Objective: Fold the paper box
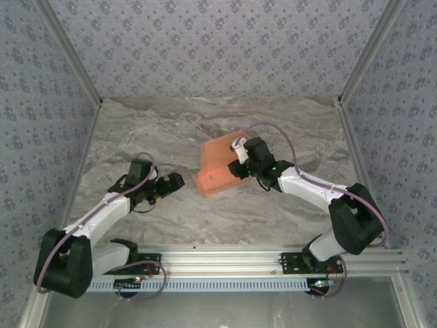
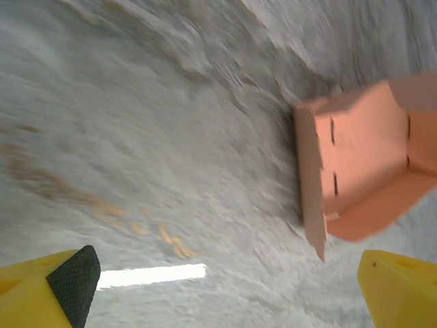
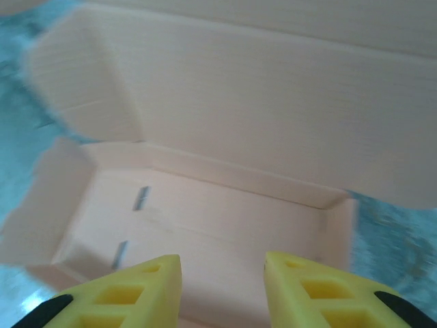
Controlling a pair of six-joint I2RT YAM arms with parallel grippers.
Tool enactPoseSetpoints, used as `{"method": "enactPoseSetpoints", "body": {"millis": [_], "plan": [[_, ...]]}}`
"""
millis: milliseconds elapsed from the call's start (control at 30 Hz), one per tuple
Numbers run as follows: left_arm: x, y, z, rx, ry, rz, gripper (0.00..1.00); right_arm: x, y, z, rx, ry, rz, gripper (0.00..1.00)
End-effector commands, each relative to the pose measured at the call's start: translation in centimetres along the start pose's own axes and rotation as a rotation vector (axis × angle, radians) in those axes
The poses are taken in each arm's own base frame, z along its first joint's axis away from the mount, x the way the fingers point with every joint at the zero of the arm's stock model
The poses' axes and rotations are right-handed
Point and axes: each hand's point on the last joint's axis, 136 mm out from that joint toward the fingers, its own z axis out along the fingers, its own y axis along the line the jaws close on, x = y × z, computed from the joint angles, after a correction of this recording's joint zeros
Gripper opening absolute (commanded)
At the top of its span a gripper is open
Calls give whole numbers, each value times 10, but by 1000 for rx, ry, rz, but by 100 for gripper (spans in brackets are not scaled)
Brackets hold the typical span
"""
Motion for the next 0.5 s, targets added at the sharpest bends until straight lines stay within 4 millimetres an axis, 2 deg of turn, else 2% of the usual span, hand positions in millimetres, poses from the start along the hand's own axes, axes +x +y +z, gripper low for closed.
{"method": "enactPoseSetpoints", "body": {"millis": [0,100,200,333,467], "plan": [[8,-28,7,82,64,75,99,8,32,-6,-141,30,-114,39],[11,-28,22,95,59,39,93,19,48,-1,-226,27,-152,39],[6,-26,30,113,23,-27,91,21,44,5,-203,41,-129,39],[1,-41,33,145,12,12,90,9,-4,-2,-4,-3,56,41],[-6,-55,28,162,4,84,91,21,-49,-8,79,-9,287,41]]}}
